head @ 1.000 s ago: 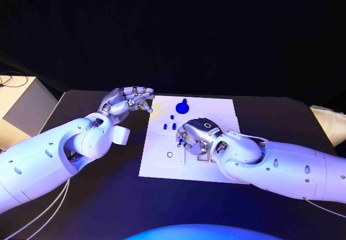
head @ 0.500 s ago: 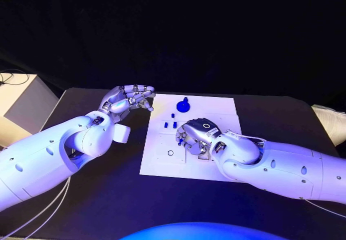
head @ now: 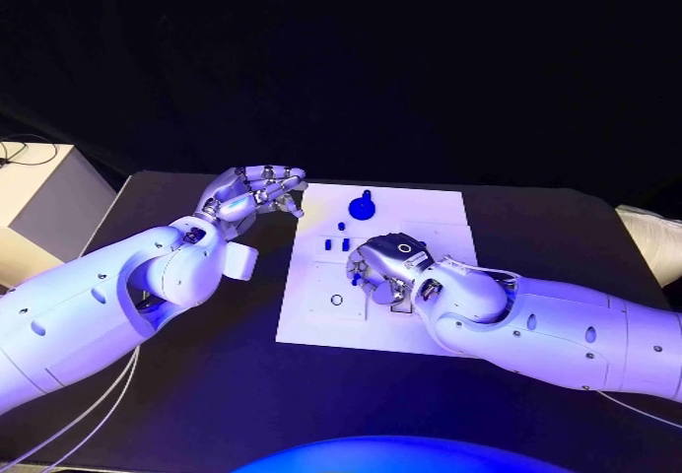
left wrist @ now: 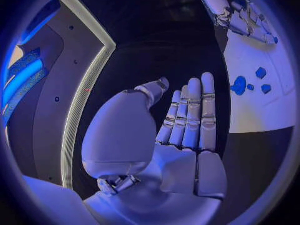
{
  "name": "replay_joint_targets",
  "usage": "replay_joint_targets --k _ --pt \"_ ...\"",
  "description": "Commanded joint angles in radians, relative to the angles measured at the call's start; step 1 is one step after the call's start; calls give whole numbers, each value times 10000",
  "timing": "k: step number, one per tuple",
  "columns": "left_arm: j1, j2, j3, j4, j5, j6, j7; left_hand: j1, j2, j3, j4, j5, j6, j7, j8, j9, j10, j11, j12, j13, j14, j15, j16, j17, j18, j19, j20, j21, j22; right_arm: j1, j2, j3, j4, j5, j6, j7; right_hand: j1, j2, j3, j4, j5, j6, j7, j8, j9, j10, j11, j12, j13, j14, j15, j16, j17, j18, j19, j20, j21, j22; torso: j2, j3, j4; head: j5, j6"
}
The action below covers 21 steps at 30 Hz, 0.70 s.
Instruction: Assemble the parts on the task board
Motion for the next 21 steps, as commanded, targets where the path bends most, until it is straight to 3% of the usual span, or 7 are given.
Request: replay_joint_targets --k 1,13,15,17,21 --pt "-7 1 7 36 56 217 76 22 79 -31 2 -6 -60 37 52 -13 -90 9 -14 -16 -1 48 -34 14 134 67 19 -36 -10 -53 52 -34 -97 -247 201 -172 20 103 63 10 28 36 51 19 4 355 -298 51 -8 573 -79 21 -7 -77 684 -96 5 61 7 7 -6 11 -15" --pt "-7 -11 7 47 57 252 44 31 82 -57 21 -6 -72 39 84 -10 -102 12 15 -16 -1 51 -35 22 135 93 24 -72 -42 -135 81 -77 -81 -106 187 66 -98 -11 48 -46 7 -85 119 -28 56 303 -243 -83 -31 545 -34 -16 -99 -71 661 -80 -86 24 -4 0 -7 41 -48" --pt "-7 -14 7 44 57 256 37 31 82 -57 21 -6 -72 39 84 -10 -102 12 15 -16 -1 51 -35 22 135 93 24 -72 -42 -138 54 -79 -45 -49 67 130 -248 -143 -67 -36 -121 -295 189 -146 52 141 -165 -235 -65 532 43 -23 -153 -74 641 -44 -147 0 -2 0 -11 44 -46" --pt "-7 -15 7 41 57 266 27 31 82 -57 21 -6 -72 39 84 -10 -102 12 15 -16 -1 51 -35 22 135 93 24 -72 -42 -139 12 -81 8 -8 -46 165 -387 -322 -171 -9 -513 -537 220 -307 28 -183 -70 -470 -130 451 119 -228 -417 -19 558 5 -580 -233 -1 0 -11 47 -45" --pt "-7 -24 7 33 57 286 5 32 90 -61 28 -6 -74 40 91 -9 -105 12 22 -16 -1 52 -36 24 135 98 25 -79 -50 -140 -79 -82 115 31 -194 175 -595 -647 -412 84 -505 -704 229 -450 18 -581 15 -588 -206 401 186 -311 -580 17 501 60 -866 -387 1 5 2 50 -50"
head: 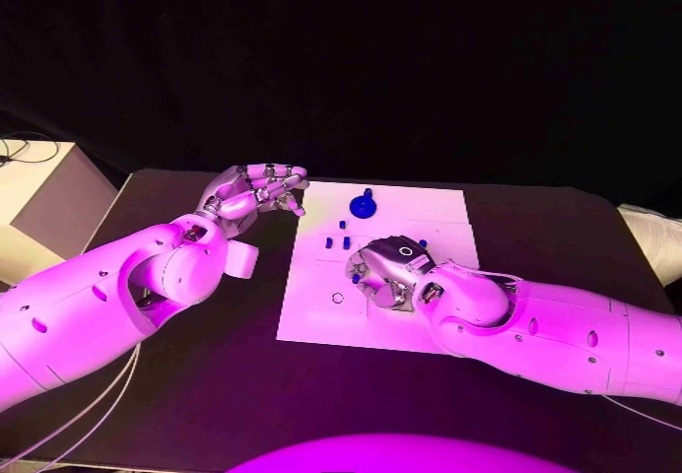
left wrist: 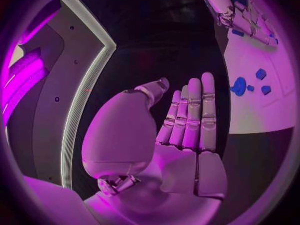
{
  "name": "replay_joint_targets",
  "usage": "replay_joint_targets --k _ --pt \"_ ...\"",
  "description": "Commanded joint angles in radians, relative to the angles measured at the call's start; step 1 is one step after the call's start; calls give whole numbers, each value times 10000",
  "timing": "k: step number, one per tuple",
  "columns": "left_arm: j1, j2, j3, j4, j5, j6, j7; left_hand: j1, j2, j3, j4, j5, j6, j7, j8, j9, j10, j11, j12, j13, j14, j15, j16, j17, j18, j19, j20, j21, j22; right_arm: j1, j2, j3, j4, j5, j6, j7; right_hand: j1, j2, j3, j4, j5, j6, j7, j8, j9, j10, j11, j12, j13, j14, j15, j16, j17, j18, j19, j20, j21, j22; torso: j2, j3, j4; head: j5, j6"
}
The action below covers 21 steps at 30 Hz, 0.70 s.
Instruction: Assemble the parts on the task board
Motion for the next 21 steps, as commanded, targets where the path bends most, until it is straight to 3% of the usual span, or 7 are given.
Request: replay_joint_targets --k 1,10,17,21 --pt "-6 -4 6 15 53 216 22 32 90 -61 29 -6 -74 40 39 -10 -67 -26 21 -17 -1 52 -36 10 137 61 -12 -41 -15 -35 -56 -21 80 101 -117 139 -89 -178 -141 21 29 -77 1 -70 -9 -174 24 -4 -51 414 60 -64 -69 24 494 65 -137 -77 2 6 3 12 -3" --pt "-8 -2 6 -15 53 252 -9 32 90 -61 29 -6 -74 40 39 -10 -67 -26 21 -17 -1 52 -36 10 137 61 -12 -41 -15 -40 -189 -22 256 119 -840 82 8 -273 -652 53 -10 -430 17 -393 -77 -918 126 38 -197 278 132 -345 -516 170 327 142 -1093 -617 1 11 -3 1 28" --pt "-11 10 6 -45 52 326 -73 30 93 -72 40 -8 -85 43 48 -11 -79 -23 29 -18 0 54 -36 14 137 72 -11 -55 -28 -39 -410 0 465 317 -1519 -108 457 -154 -1795 277 -3 -943 77 -891 -217 -1752 216 408 -304 56 204 -675 -1113 312 209 230 -1977 -1149 -5 8 -10 -45 69" --pt "-13 22 6 -76 51 362 -88 30 92 -76 43 -8 -90 45 50 -11 -84 -22 30 -19 2 54 -34 15 138 76 -11 -57 -31 -18 -606 79 615 838 -1789 -142 720 -55 -2331 514 22 -1058 109 -1035 -242 -2047 241 695 -316 -33 225 -780 -1365 350 185 261 -2256 -1327 -14 12 -11 -82 106"
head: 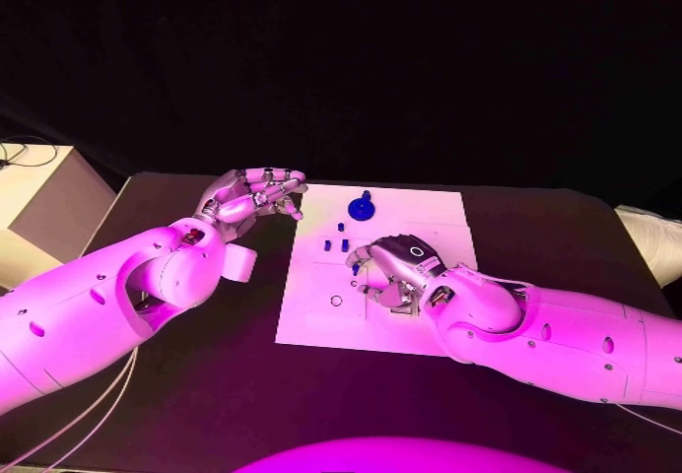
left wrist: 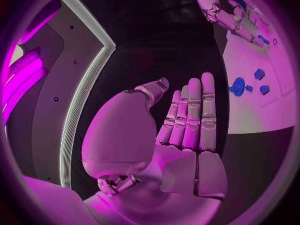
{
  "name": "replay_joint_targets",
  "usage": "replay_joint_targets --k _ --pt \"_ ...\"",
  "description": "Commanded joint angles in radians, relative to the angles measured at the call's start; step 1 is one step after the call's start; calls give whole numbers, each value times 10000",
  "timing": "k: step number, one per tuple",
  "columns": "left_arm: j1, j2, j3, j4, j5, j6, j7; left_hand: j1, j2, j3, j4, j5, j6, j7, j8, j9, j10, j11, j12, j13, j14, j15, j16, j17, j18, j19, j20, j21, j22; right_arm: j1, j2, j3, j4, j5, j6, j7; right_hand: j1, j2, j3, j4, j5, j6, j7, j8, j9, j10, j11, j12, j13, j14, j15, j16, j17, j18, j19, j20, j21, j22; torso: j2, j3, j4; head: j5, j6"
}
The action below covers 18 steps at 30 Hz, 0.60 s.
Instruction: Assemble the parts on the task board
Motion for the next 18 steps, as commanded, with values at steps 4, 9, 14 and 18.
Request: replay_joint_targets --k 4,9,14,18 --pt "-11 27 6 -34 48 279 -5 29 91 -56 20 -9 -98 46 54 -12 -56 17 33 -11 5 55 -32 19 137 85 -9 -64 -21 78 -351 153 258 1063 -738 -74 282 80 -457 251 42 -156 -26 -152 -31 -241 20 285 -12 -37 86 -21 -134 196 204 54 -128 -91 5 -1 4 -67 70" --pt "-14 25 6 -49 47 301 -18 26 88 -63 25 -10 -102 47 57 -12 -60 18 36 -11 5 56 -32 21 136 88 -8 -70 -26 303 -702 244 350 1595 -371 170 461 129 -456 409 123 -14 69 -137 -3 0 -53 704 36 56 26 183 -16 163 305 21 159 56 -3 -8 -16 -157 113" --pt "-18 38 6 -72 46 309 -24 31 94 -65 28 -9 -104 46 64 -12 -62 17 42 -11 3 57 -33 22 137 92 -7 -77 -33 411 -817 269 385 2125 -74 455 605 27 530 513 363 724 -5 117 107 1233 -227 1376 187 218 -98 568 325 47 526 -72 988 523 10 2 -20 -175 162" --pt "-20 53 6 -90 44 314 -24 31 94 -65 28 -9 -104 46 64 -12 -62 17 42 -11 3 57 -33 22 137 92 -7 -77 -33 440 -813 275 391 2296 -15 545 665 0 877 455 408 803 -29 124 123 1414 -263 1375 193 229 -144 618 354 27 549 -107 1090 588 14 15 8 -194 152"
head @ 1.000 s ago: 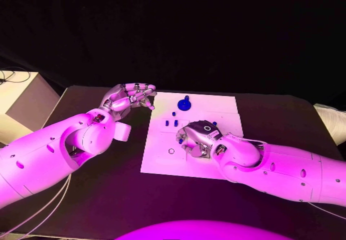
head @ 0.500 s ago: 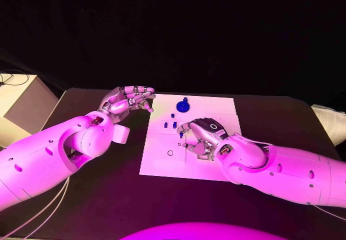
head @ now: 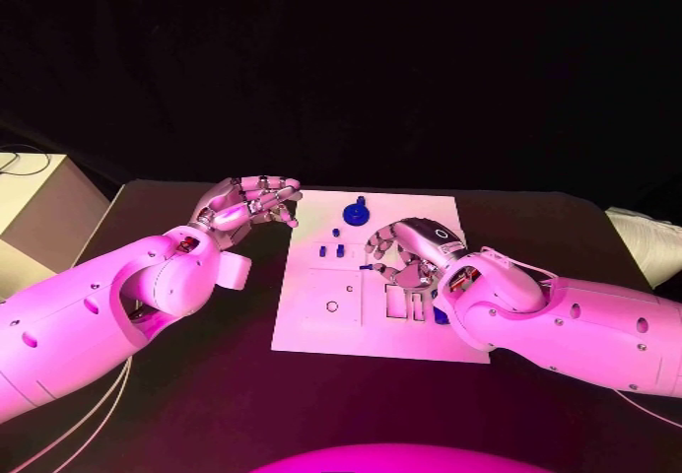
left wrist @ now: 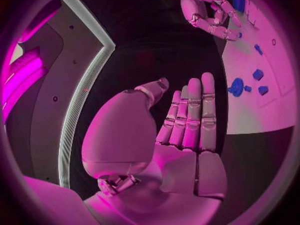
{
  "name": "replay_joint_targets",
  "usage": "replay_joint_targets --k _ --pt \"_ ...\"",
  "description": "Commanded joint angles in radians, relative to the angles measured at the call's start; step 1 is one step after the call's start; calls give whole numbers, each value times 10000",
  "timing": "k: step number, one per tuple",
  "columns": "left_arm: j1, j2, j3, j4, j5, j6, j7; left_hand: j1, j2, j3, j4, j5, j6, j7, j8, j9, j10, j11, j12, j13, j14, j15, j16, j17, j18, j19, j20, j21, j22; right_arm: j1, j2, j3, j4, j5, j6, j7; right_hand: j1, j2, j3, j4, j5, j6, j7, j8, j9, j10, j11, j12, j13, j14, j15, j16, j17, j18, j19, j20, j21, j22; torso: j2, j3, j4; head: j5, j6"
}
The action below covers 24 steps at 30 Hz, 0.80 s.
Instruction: Assemble the parts on the task board
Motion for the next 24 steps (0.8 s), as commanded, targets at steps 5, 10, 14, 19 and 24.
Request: replay_joint_targets --k 5,10,14,19,24 --pt "-15 27 6 -11 43 204 37 31 94 -37 0 -9 -30 46 64 -12 -63 17 42 -13 3 57 -33 12 136 93 -7 -37 -9 29 46 11 -20 462 364 209 159 -10 422 -129 43 174 -12 75 61 201 -31 -47 -3 267 -84 197 128 -19 595 -96 315 185 1 -9 25 -10 1" --pt "-16 28 6 -16 43 204 36 31 94 -37 0 -9 -30 46 64 -12 -63 17 42 -13 3 57 -33 12 136 93 -7 -37 -9 32 123 -4 -123 102 650 -36 123 -36 484 -149 83 193 7 79 72 233 -22 -68 -5 275 -80 236 163 -28 600 -100 355 213 1 -21 34 -15 -8" --pt "-19 34 6 -27 42 203 35 48 100 -39 -1 -9 -34 44 75 -11 -66 15 52 -13 -1 56 -36 14 137 100 -7 -50 -20 23 247 -26 -238 -401 737 -324 122 -51 521 -176 102 210 0 84 80 256 -27 -77 -4 276 -81 245 166 -32 602 -103 375 227 -1 -15 41 -17 -5" --pt "-24 41 6 -32 42 210 35 48 100 -39 -1 -9 -34 44 75 -11 -66 15 52 -13 -1 56 -36 14 137 100 -7 -50 -20 16 438 -40 -411 -896 821 -675 140 -84 631 -257 124 199 -3 69 88 239 -22 -139 -20 275 -79 264 171 -37 602 -108 394 245 0 -16 36 -11 -17" --pt "-30 55 6 -33 42 218 35 48 100 -39 -1 -9 -34 44 75 -11 -66 15 52 -13 -1 56 -36 14 137 100 -7 -50 -20 9 625 -77 -589 -1043 1177 -785 17 -168 683 -275 67 189 3 56 102 179 4 -240 -54 273 -53 280 164 -46 597 -99 397 255 10 -17 34 -15 -30"
